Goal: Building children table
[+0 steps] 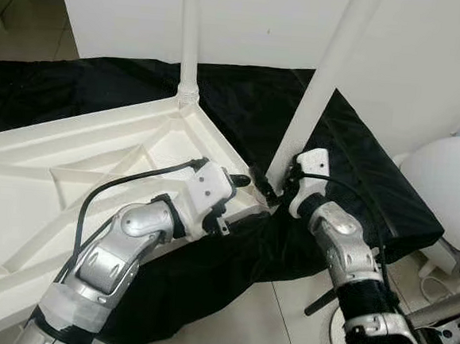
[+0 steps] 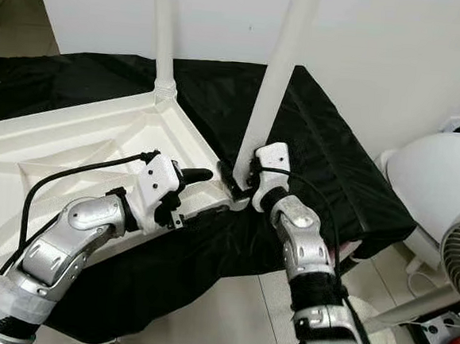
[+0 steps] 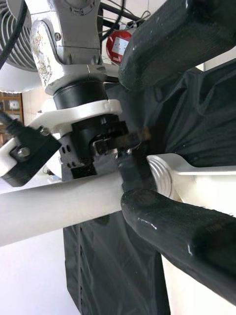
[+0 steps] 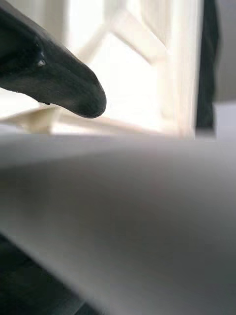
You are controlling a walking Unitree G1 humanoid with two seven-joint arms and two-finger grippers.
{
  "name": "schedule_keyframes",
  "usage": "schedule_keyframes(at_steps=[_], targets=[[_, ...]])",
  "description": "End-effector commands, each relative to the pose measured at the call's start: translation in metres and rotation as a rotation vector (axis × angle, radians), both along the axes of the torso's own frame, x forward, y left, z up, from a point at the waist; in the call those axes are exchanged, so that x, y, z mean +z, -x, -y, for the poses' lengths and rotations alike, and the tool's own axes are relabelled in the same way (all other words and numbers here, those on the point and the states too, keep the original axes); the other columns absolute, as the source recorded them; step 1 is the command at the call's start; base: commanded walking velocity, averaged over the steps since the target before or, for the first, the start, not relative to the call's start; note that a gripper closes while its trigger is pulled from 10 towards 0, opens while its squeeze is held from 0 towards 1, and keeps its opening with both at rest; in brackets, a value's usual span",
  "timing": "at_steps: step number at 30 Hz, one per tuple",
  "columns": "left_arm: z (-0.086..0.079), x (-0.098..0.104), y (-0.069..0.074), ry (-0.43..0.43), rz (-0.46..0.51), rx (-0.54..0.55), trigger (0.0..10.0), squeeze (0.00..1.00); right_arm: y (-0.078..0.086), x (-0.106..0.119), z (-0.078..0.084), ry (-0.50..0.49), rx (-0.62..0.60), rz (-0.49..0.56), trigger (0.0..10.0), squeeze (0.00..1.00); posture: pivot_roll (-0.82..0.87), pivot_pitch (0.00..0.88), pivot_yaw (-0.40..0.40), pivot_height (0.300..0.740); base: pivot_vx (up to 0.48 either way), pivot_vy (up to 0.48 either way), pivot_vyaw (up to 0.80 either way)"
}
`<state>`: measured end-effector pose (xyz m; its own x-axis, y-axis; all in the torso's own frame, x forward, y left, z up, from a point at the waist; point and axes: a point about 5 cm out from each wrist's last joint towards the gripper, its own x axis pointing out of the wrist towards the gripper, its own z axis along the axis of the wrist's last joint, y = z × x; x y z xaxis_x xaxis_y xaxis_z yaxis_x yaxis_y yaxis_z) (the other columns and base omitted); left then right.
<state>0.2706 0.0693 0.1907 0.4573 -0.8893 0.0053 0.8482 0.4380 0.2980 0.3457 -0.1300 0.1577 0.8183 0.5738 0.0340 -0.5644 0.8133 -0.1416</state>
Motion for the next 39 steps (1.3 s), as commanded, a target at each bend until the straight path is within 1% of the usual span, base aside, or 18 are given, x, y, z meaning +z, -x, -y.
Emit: schedule_keyframes(at_steps=[1,4,5,6,7,8,15,18,19,24,29,30,31,33,34,36,38,39], targets=[[-0.001,-0.002,0.001,-0.007,-0.002,0.002,10.0,0.0,-0.001,-0.002,0.0,0.023,0.023,-0.003,10.0,0.0,0.05,0.044,-0.034,0.74,0.0,0.0,0.0],[-0.002,-0.001,0.001,-0.008,-0.001,0.004,10.0,0.0,-0.003,-0.004,-0.001,0.065,0.061,-0.005,10.0,0.0,0.07,0.041,-0.035,0.74,0.0,0.0,0.0],[-0.003,-0.001,0.002,-0.009,0.0,0.004,10.0,0.0,-0.003,-0.006,-0.001,0.083,0.081,-0.011,4.6,0.0,0.07,0.042,-0.035,0.74,0.0,0.0,0.0],[-0.003,-0.001,0.002,-0.01,0.0,0.004,10.0,0.0,-0.004,-0.007,-0.001,0.093,0.098,-0.015,2.7,0.0,0.07,0.04,-0.036,0.74,0.0,0.0,0.0],[-0.003,-0.001,0.002,-0.01,0.0,0.004,10.0,0.0,-0.004,-0.007,-0.001,0.093,0.098,-0.015,2.7,0.0,0.07,0.04,-0.036,0.74,0.0,0.0,0.0],[-0.003,-0.001,0.002,-0.01,0.001,0.004,10.0,0.0,-0.005,-0.007,-0.001,0.095,0.108,-0.02,0.0,0.0,0.07,0.04,-0.036,0.74,0.0,0.0,0.0],[-0.003,-0.001,0.002,-0.01,0.003,0.007,10.0,0.0,-0.008,-0.008,0.005,0.101,0.111,-0.026,0.0,0.0,0.07,0.037,-0.036,0.74,0.0,0.0,0.0],[-0.003,0.001,0.002,0.001,0.003,0.008,10.0,0.0,-0.009,-0.008,0.008,0.08,0.092,-0.033,0.0,0.0,0.07,0.042,-0.036,0.74,0.0,0.0,0.0],[-0.003,0.0,0.002,-0.009,0.003,0.008,10.0,0.0,-0.008,-0.008,0.009,0.064,0.082,-0.039,10.0,0.0,0.07,0.043,-0.036,0.74,0.0,0.0,0.0],[-0.003,-0.003,0.002,-0.035,0.004,0.01,10.0,0.0,-0.009,-0.01,0.01,-0.002,0.005,-0.063,10.0,0.0,0.07,0.051,-0.04,0.74,0.0,0.0,0.0],[-0.003,-0.003,0.002,-0.034,-0.001,0.011,10.0,0.0,-0.007,-0.011,0.008,-0.046,-0.045,-0.07,10.0,0.0,0.07,0.054,-0.038,0.74,0.0,0.0,0.0],[-0.004,-0.003,0.002,-0.031,-0.003,0.013,10.0,0.0,-0.005,-0.01,0.006,-0.063,-0.095,-0.071,10.0,0.0,0.07,0.062,-0.044,0.74,0.0,0.0,0.0],[-0.004,-0.003,0.002,-0.031,-0.003,0.013,10.0,0.0,-0.005,-0.01,0.006,-0.063,-0.095,-0.071,10.0,0.0,0.07,0.062,-0.044,0.74,0.0,0.0,0.0],[-0.005,-0.004,0.003,-0.035,-0.003,0.017,10.0,0.0,-0.002,-0.011,0.0,-0.104,-0.184,-0.086,10.0,0.0,0.07,0.059,-0.041,0.74,0.0,0.0,0.0],[-0.005,-0.004,0.003,-0.035,-0.003,0.017,10.0,0.0,-0.002,-0.011,0.0,-0.104,-0.184,-0.086,10.0,0.0,0.07,0.059,-0.041,0.74,0.0,0.0,0.0],[-0.005,-0.004,0.005,-0.025,-0.011,0.012,10.0,0.0,0.005,-0.013,-0.009,-0.145,-0.302,-0.092,10.0,0.0,0.06,0.068,-0.045,0.74,0.0,0.0,0.0],[-0.005,-0.004,0.006,-0.025,-0.012,0.01,10.0,0.0,0.007,-0.013,-0.012,-0.165,-0.334,-0.097,10.0,0.0,0.06,0.068,-0.045,0.74,0.0,0.0,0.0],[-0.005,-0.004,0.006,-0.026,-0.014,0.009,10.0,0.0,0.009,-0.014,-0.014,-0.185,-0.398,-0.096,10.0,0.0,0.06,0.069,-0.047,0.74,0.0,0.0,0.0]])
